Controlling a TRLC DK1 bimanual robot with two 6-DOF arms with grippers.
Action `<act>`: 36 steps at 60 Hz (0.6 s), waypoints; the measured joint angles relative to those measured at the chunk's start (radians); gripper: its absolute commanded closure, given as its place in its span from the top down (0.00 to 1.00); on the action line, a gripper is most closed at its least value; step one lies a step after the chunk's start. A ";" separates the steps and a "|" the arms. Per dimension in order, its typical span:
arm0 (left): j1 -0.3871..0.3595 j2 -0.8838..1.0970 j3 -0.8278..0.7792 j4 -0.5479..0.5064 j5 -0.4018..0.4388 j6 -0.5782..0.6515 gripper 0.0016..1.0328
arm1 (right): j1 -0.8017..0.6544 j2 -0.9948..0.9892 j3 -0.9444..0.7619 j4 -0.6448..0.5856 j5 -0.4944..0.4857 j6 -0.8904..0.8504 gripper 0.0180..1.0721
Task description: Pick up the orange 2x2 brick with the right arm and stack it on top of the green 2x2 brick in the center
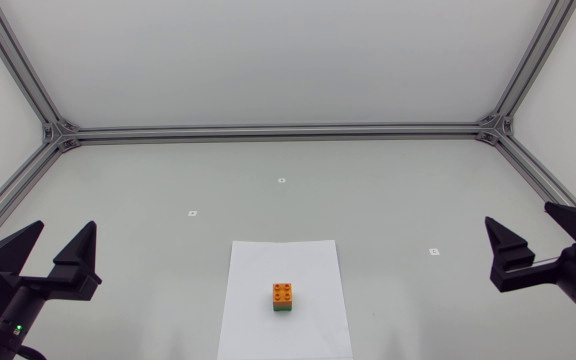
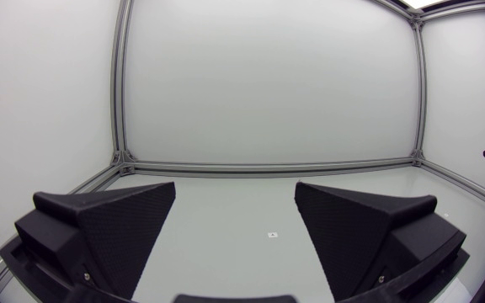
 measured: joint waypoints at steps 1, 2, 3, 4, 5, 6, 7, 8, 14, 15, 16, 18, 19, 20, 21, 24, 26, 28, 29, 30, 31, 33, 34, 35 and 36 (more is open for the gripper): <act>0.000 0.000 0.000 0.000 0.000 0.000 0.96 | 0.001 -0.005 -0.007 0.009 0.000 0.005 0.96; 0.000 0.000 0.000 0.000 0.000 0.000 0.96 | 0.001 -0.010 -0.014 0.016 0.000 0.011 0.96; 0.000 0.000 0.000 0.000 0.000 0.000 0.96 | 0.001 -0.014 -0.021 0.024 0.000 0.017 0.96; 0.000 0.000 0.000 0.000 0.000 0.000 0.96 | 0.003 -0.019 -0.028 0.032 0.000 0.022 0.96; 0.000 0.000 0.000 0.000 0.000 0.000 0.96 | 0.004 -0.025 -0.037 0.042 0.000 0.031 0.96; 0.000 0.000 0.000 0.000 0.000 0.000 0.96 | 0.005 -0.031 -0.047 0.053 0.001 0.039 0.96; 0.000 0.000 0.000 0.000 0.000 0.000 0.96 | 0.006 -0.037 -0.054 0.059 0.001 0.044 0.96; 0.000 0.000 0.000 0.000 0.000 0.000 0.96 | 0.007 -0.041 -0.061 0.067 0.001 0.051 0.96; 0.000 0.000 0.000 0.000 0.000 0.000 0.96 | 0.014 -0.072 -0.108 0.120 0.003 0.089 0.96; 0.000 0.000 0.000 0.000 0.000 0.000 0.96 | 0.014 -0.079 -0.116 0.130 0.003 0.096 0.96; 0.000 0.000 0.000 0.000 0.000 0.000 0.96 | 0.015 -0.084 -0.124 0.137 0.003 0.103 0.96; 0.000 0.000 0.000 0.000 0.000 0.000 0.96 | 0.016 -0.094 -0.139 0.151 0.004 0.116 0.96; 0.000 0.000 0.000 0.000 0.000 0.000 0.96 | 0.016 -0.098 -0.146 0.160 0.004 0.122 0.96; 0.000 0.000 0.000 0.000 0.000 0.000 0.96 | 0.017 -0.105 -0.155 0.171 0.004 0.130 0.96; 0.000 0.000 0.000 0.000 0.000 0.000 0.96 | 0.019 -0.109 -0.162 0.179 0.003 0.136 0.96; 0.000 0.000 0.000 0.000 0.000 0.000 0.96 | 0.023 -0.126 -0.185 0.205 0.004 0.156 0.96; 0.000 0.000 0.000 0.000 0.000 0.000 0.96 | 0.025 -0.137 -0.200 0.223 0.006 0.168 0.96; 0.000 0.000 0.000 0.000 0.000 0.000 0.96 | 0.027 -0.146 -0.214 0.238 0.008 0.180 0.96; 0.000 0.000 0.000 0.000 0.000 0.000 0.96 | 0.027 -0.151 -0.224 0.248 0.008 0.188 0.96; 0.000 0.000 0.000 0.000 0.000 0.000 0.96 | 0.027 -0.158 -0.232 0.257 0.008 0.195 0.96; 0.000 0.000 0.000 0.000 0.000 0.000 0.96 | 0.027 -0.163 -0.239 0.266 0.008 0.201 0.96; 0.000 0.000 0.000 0.000 0.000 0.000 0.96 | 0.029 -0.174 -0.255 0.286 0.011 0.217 0.96; 0.000 0.000 0.000 0.000 0.000 0.000 0.96 | 0.029 -0.179 -0.262 0.293 0.011 0.221 0.96; 0.000 0.000 0.000 0.000 0.000 0.000 0.96 | 0.031 -0.183 -0.269 0.297 0.011 0.224 0.96; 0.000 0.000 0.000 0.000 0.000 0.000 0.96 | 0.033 -0.186 -0.273 0.298 0.011 0.227 0.96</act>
